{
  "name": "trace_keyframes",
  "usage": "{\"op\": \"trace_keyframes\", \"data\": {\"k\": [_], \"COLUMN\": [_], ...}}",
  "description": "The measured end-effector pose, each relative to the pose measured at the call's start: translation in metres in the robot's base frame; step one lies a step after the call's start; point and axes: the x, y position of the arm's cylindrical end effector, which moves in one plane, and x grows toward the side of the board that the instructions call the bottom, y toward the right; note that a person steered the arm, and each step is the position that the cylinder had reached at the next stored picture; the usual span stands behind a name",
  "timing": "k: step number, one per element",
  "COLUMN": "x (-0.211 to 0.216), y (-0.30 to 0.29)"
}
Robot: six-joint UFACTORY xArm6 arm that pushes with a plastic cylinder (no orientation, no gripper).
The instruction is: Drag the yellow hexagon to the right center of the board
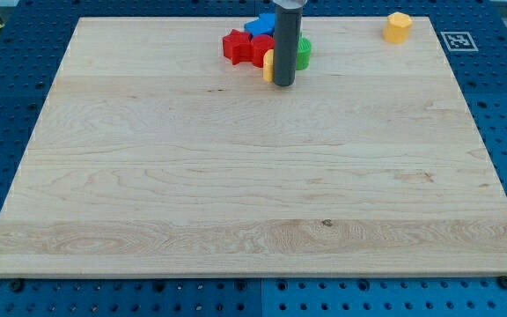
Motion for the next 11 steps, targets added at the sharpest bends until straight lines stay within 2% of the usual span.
{"op": "trace_keyframes", "data": {"k": [2, 3, 4, 5, 6, 7, 8, 11], "x": [0.012, 0.046, 0.042, 0.043, 0.047, 0.026, -0.016, -0.124], "y": [0.001, 0.006, -0.021, 0.005, 0.083, 0.141, 0.137, 0.07]}}
